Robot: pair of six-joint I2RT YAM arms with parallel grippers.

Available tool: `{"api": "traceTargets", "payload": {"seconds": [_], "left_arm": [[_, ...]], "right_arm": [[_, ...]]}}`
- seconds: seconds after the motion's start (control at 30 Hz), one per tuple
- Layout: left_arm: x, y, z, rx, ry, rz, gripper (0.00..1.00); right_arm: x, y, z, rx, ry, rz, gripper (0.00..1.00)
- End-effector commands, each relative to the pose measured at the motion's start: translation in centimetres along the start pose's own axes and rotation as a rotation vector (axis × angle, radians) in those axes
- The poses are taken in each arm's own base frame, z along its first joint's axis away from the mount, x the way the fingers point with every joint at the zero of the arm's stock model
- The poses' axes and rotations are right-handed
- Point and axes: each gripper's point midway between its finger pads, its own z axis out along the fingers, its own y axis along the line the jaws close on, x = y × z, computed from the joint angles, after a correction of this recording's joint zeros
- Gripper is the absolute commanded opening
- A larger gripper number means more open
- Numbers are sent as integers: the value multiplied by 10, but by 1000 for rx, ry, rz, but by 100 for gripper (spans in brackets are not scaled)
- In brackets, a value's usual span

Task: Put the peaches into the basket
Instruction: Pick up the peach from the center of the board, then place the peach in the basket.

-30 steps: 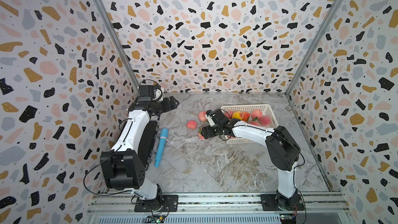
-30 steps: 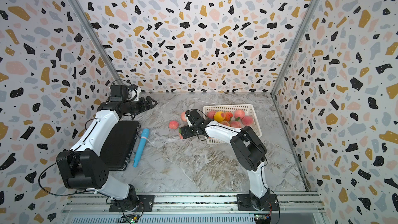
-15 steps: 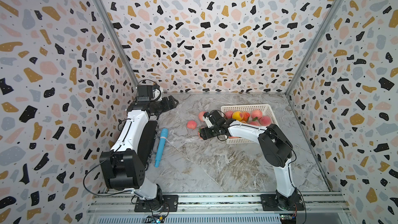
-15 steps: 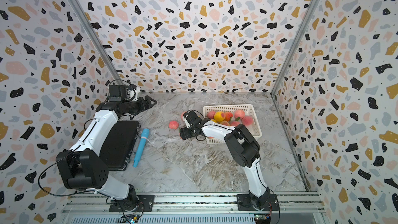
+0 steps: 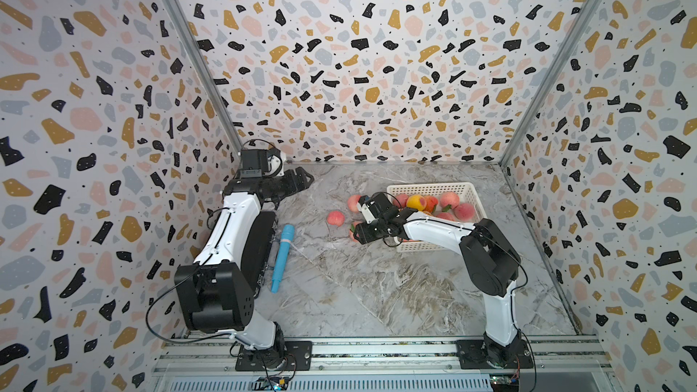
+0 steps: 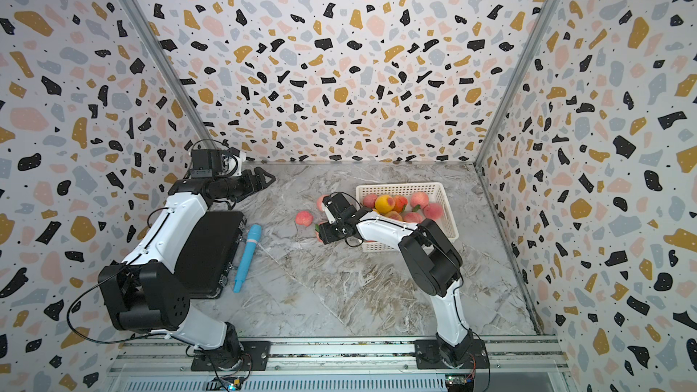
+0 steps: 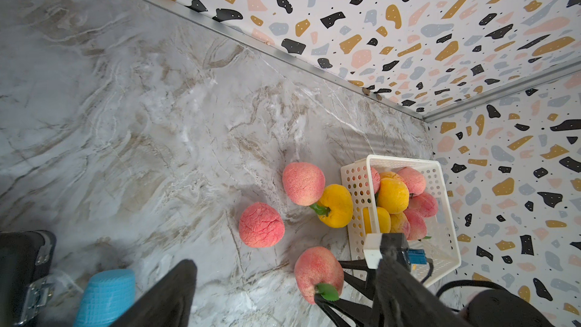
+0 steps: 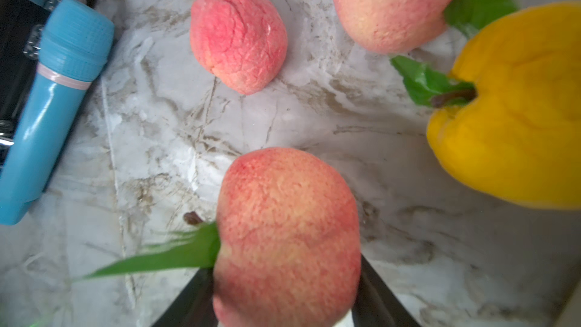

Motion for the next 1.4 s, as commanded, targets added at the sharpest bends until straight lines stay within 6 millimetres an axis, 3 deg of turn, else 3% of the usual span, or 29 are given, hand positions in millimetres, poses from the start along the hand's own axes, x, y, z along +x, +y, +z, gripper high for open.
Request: {"api": "traceTargets", "payload": {"seconds": [0.0,0.1,0.2,0.4,0.57,0.7,0.83,1.1,1.37], "left_arm": [[-6,-7,-2,43,-28,7,91],[-6,-10,-2,60,-28,4,90],[-7,-14,-4,79,-31,10,90],[-7,-16,-5,91,-33,6,91],[-8,-17,-5,97,-35,4,90],[-8,-20,-6,106,-39,5,90],[-7,-19,-3,112,-31,-3,90],[-5,-18,1,125,-21,-16,90],[-5,-19,1,128,-21,-15,90]], "right_arm": [[-27,16,-56,-17,-101,-13,55],[-32,10,-91,37,-142,-32,56],[-31,-12,-125,101,-170,-5,57],[-12,-92,-192,289,-210,129,57],[27,-171,-232,498,-169,275,58],[59,-219,-237,611,-106,383,58],[76,-253,-232,647,-62,490,57],[88,-292,-226,736,-36,520,56],[95,-314,-213,750,15,531,55]]}}
